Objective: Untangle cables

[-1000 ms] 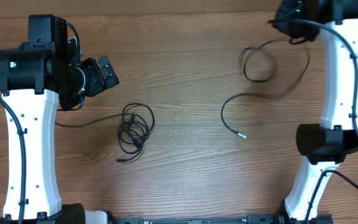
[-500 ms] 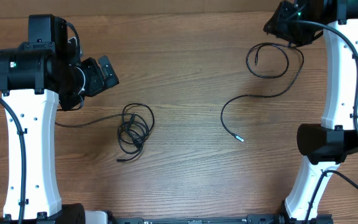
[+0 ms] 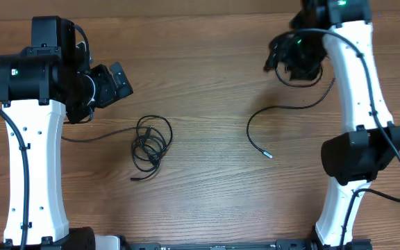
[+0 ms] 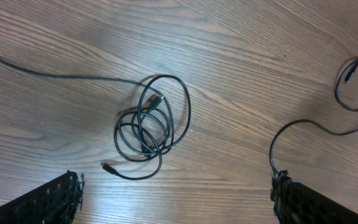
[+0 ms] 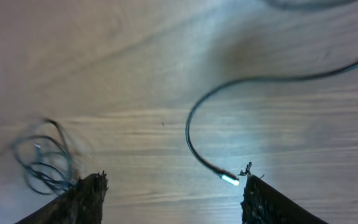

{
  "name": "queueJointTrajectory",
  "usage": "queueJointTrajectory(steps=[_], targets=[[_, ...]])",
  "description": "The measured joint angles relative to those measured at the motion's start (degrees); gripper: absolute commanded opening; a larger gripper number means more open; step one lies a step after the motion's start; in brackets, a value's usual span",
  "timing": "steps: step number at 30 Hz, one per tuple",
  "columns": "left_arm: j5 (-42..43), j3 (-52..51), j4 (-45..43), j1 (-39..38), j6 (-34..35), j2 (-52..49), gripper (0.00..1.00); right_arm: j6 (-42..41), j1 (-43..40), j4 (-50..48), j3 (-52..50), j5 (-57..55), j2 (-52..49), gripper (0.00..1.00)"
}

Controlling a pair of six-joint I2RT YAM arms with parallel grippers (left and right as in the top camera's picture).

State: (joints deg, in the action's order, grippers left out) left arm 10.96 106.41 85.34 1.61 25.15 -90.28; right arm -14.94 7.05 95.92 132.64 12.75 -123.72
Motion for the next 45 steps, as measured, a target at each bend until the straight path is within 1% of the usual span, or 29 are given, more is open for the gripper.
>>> queueJointTrajectory(steps=[6, 7, 8, 9, 10, 11, 15, 17, 19, 23, 27, 35, 36, 39, 41, 45], targets=[[0.02, 0.00, 0.00, 0.00, 0.00, -0.02, 1.00, -0.13, 2.19, -4.87, -13.00, -0.52, -0.04, 0.70], [0.00, 0.00, -0.02, 0.00, 0.00, 0.00, 0.99, -0.33, 2.36, -5.95, -14.78, -0.61, -0.04, 0.68], [0.00, 0.00, 0.00, 0.00, 0.00, 0.00, 1.00, -0.87, 2.38, -7.45, -17.22, -0.72, -0.04, 0.66], [0.02, 0.00, -0.02, 0.00, 0.00, -0.02, 1.00, -1.22, 2.45, -8.70, -19.23, -0.76, -0.04, 0.61], [0.00, 0.00, 0.00, 0.00, 0.00, 0.00, 1.00, -1.75, 2.54, -10.29, -21.59, -0.76, -0.04, 0.53], [0.00, 0.00, -0.04, 0.00, 0.00, 0.00, 1.00, -2.01, 2.62, -11.56, -23.10, -0.90, -0.04, 0.48], [0.00, 0.00, -0.07, 0.00, 0.00, -0.02, 1.00, -4.83, 3.67, -17.00, -30.25, -2.21, -0.04, 0.50], [0.00, 0.00, -0.09, 0.00, 0.00, 0.00, 1.00, -6.08, 5.42, -19.54, -33.33, -3.63, -0.04, 0.55], [0.00, 0.00, -0.17, 0.00, 0.00, 0.00, 1.00, -6.75, 7.54, -21.77, -35.01, -4.96, -0.09, 0.58], [0.00, 0.00, -0.28, 0.00, 0.00, 0.00, 1.00, -8.57, 11.96, -25.03, -37.11, -8.33, -0.09, 0.57], [0.00, 0.00, -0.28, 0.00, 0.00, -0.02, 1.00, -10.80, 13.99, -26.86, -39.04, -11.19, -0.09, 0.48], [0.00, 0.00, -0.28, 0.00, 0.00, 0.00, 1.00, -13.18, 13.66, -28.28, -41.27, -13.25, -0.09, 0.29], [0.00, 0.00, -0.31, 0.00, 0.00, -0.02, 0.99, -13.29, 13.66, -28.57, -41.70, -13.20, -0.09, 0.29], [0.00, 0.00, -0.33, 0.00, 0.00, 0.00, 1.00, -13.53, 13.66, -29.42, -42.77, -13.14, -0.02, 0.21], [0.00, 0.00, -0.35, 0.00, 0.00, -0.02, 1.00, -13.57, 13.68, -29.90, -42.93, -12.92, 0.02, 0.19], [0.00, 0.00, -0.44, 0.00, 0.00, -0.02, 1.00, -13.46, 13.66, -30.99, -43.58, -11.98, 0.42, 0.07]])
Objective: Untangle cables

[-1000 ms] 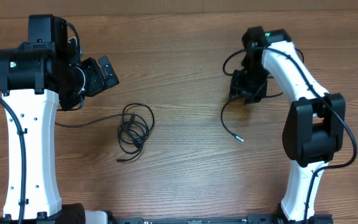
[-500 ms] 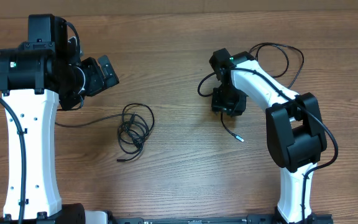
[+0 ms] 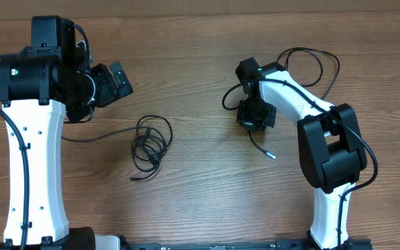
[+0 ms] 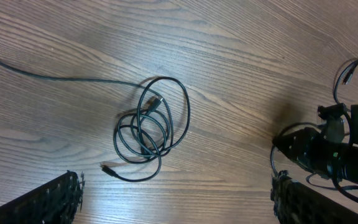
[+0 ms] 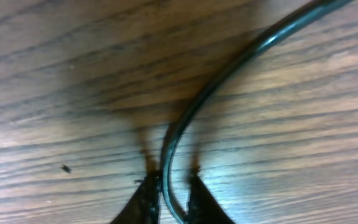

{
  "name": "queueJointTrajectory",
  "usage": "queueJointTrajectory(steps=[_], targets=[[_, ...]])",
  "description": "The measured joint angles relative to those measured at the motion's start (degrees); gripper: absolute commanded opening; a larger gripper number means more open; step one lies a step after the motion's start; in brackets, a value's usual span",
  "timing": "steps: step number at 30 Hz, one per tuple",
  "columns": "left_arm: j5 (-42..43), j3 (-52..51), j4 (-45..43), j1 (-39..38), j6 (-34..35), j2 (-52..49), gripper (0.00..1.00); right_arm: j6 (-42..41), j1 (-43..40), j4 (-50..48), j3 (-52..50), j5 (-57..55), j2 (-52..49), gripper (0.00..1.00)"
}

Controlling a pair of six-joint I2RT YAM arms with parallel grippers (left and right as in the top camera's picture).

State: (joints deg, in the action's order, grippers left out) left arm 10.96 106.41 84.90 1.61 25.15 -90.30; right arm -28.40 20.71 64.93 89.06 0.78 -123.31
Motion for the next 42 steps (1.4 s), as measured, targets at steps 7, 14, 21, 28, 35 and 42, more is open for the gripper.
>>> queueJointTrajectory(steps=[7, 14, 21, 28, 35, 42], targets=[[0.00, 0.00, 0.00, 0.00, 0.00, 0.00, 1.00, -0.39, 0.00, -0.81, -0.22, 0.79, 0.15, 0.04], [0.00, 0.00, 0.00, 0.00, 0.00, 0.00, 1.00, -3.21, -2.49, 6.86, 7.08, 0.46, -0.68, 0.04], [0.02, 0.00, 0.00, 0.00, 0.00, 0.02, 1.00, -5.07, -11.69, 15.69, 29.51, 0.31, -0.94, 0.04], [0.00, 0.00, -0.02, 0.00, 0.00, 0.02, 1.00, -5.66, -19.32, 15.63, 41.72, 1.62, -0.92, 0.04], [0.00, 0.00, -0.02, 0.00, 0.00, 0.02, 1.00, -4.98, -20.04, 15.74, 39.91, 3.13, -0.94, 0.28], [0.00, 0.00, -0.02, 0.00, 0.00, 0.02, 1.00, -3.41, -18.45, 10.58, 33.62, 1.86, -0.94, 0.66]])
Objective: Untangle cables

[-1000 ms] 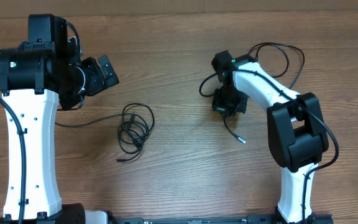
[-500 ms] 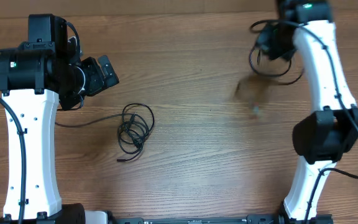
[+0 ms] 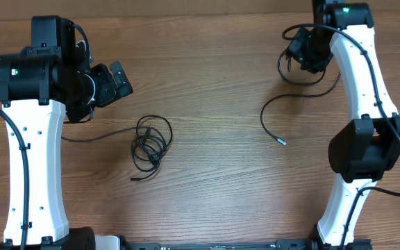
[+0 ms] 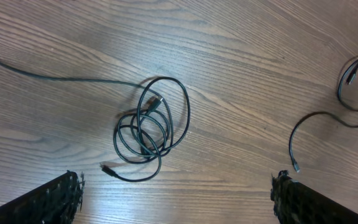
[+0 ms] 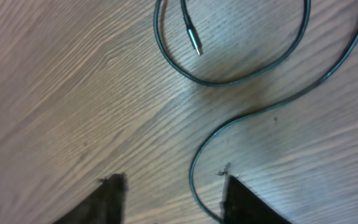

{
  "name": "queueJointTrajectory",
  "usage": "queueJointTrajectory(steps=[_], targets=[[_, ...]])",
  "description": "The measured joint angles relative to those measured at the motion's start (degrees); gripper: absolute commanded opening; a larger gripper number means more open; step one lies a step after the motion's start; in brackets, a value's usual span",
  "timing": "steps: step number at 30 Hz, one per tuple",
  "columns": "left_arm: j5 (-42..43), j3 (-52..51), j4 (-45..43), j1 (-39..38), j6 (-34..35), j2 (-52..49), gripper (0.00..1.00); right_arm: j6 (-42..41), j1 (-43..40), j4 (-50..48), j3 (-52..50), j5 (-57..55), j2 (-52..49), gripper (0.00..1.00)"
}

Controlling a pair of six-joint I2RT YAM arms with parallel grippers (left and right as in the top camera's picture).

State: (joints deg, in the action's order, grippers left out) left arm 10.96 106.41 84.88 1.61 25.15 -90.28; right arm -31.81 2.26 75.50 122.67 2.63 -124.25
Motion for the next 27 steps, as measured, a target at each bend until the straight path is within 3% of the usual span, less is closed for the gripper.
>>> queueJointTrajectory(steps=[6, 12, 15, 22, 27], targets=[[0.00, 0.00, -0.02, 0.00, 0.00, -0.02, 1.00, 2.14, 0.00, -10.27, -7.56, -2.69, 0.00, 0.83], [0.00, 0.00, -0.02, 0.00, 0.00, -0.02, 1.00, 9.57, 0.00, -22.12, -16.83, -3.23, -0.02, 0.97], [0.00, 0.00, -0.02, 0.00, 0.00, -0.02, 1.00, 13.62, 0.00, -28.11, -20.41, -3.28, -0.02, 1.00], [0.00, 0.00, 0.00, 0.00, 0.00, -0.02, 1.00, 18.23, 0.02, -37.03, -24.37, -3.32, -0.02, 0.83], [0.00, 0.00, 0.00, 0.00, 0.00, -0.02, 1.00, 19.67, 0.02, -39.85, -24.79, -3.26, -0.02, 0.80]])
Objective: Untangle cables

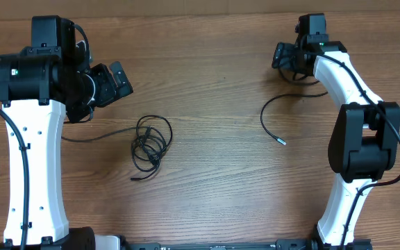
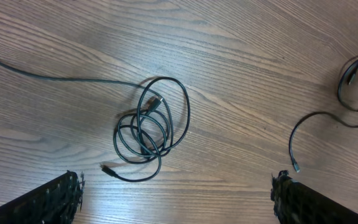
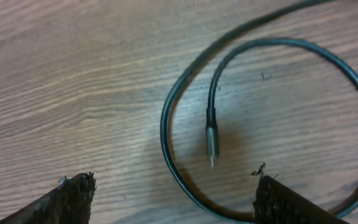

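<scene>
A tangled black cable [image 1: 150,142] lies coiled at centre-left, its long tail running left; the left wrist view shows the coil [image 2: 151,127]. A second black cable [image 1: 264,118] lies separately at the right. Its tail ends in a plug [image 1: 278,141] and its other end forms a loop [image 3: 166,124] around a plug [image 3: 211,143]. My right gripper [image 1: 283,55] hangs open just over that loop [image 3: 173,180], holding nothing. My left gripper [image 1: 117,80] is open [image 2: 176,180] high above the coil.
The wooden table [image 1: 207,180] carries only the two cables. The white arm columns stand at the left [image 1: 33,173] and right [image 1: 353,180] edges. The table's back edge [image 1: 186,14] runs close behind both grippers.
My right gripper has come down and slightly left, closer to the second cable's loop, which now fills its view. Both cables lie where they were. The left arm has not moved.
First my right gripper was open, high at the back right. Then it was down at the second cable's tail, shut on it. Later it was open at the back right, with the tail lying further right, and now it hangs open over the loop.
</scene>
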{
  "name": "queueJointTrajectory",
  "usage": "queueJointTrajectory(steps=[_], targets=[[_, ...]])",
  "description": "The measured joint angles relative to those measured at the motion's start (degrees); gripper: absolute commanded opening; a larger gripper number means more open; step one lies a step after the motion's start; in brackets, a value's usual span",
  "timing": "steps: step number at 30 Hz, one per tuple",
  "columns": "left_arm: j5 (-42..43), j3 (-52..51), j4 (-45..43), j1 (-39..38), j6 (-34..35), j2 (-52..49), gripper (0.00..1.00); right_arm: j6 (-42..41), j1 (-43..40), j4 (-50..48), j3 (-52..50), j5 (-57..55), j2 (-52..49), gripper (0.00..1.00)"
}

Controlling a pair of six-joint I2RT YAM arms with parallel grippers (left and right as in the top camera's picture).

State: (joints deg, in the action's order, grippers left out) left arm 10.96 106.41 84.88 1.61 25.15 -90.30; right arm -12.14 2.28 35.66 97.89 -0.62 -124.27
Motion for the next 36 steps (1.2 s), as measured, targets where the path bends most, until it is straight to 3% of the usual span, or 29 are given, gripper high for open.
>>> queueJointTrajectory(steps=[7, 14, 18, 20, 28, 36], targets=[[0.00, 0.00, 0.00, 0.00, 0.00, 0.00, 1.00, 2.73, 0.00, 0.48, 0.02, 2.40, -0.92, 0.78], [0.00, 0.00, 0.00, 0.00, 0.00, 0.00, 0.99, -0.24, -0.11, 14.29, 9.94, 7.37, -2.56, 0.80], [0.00, 0.00, 0.00, 0.00, 0.00, 0.00, 1.00, 0.76, -0.11, 20.33, 19.52, 8.28, -2.60, 0.86], [0.00, 0.00, 0.00, 0.00, 0.00, 0.00, 0.99, 1.46, -0.11, 21.99, 21.94, 8.15, -2.43, 1.00], [0.00, 0.00, 0.00, 0.00, 0.00, 0.00, 1.00, 2.75, -0.11, 20.15, 22.21, 8.11, -2.58, 1.00], [0.00, 0.00, 0.00, 0.00, 0.00, 0.00, 0.99, 3.41, -0.04, 18.75, 22.21, 8.13, -6.23, 0.70]])
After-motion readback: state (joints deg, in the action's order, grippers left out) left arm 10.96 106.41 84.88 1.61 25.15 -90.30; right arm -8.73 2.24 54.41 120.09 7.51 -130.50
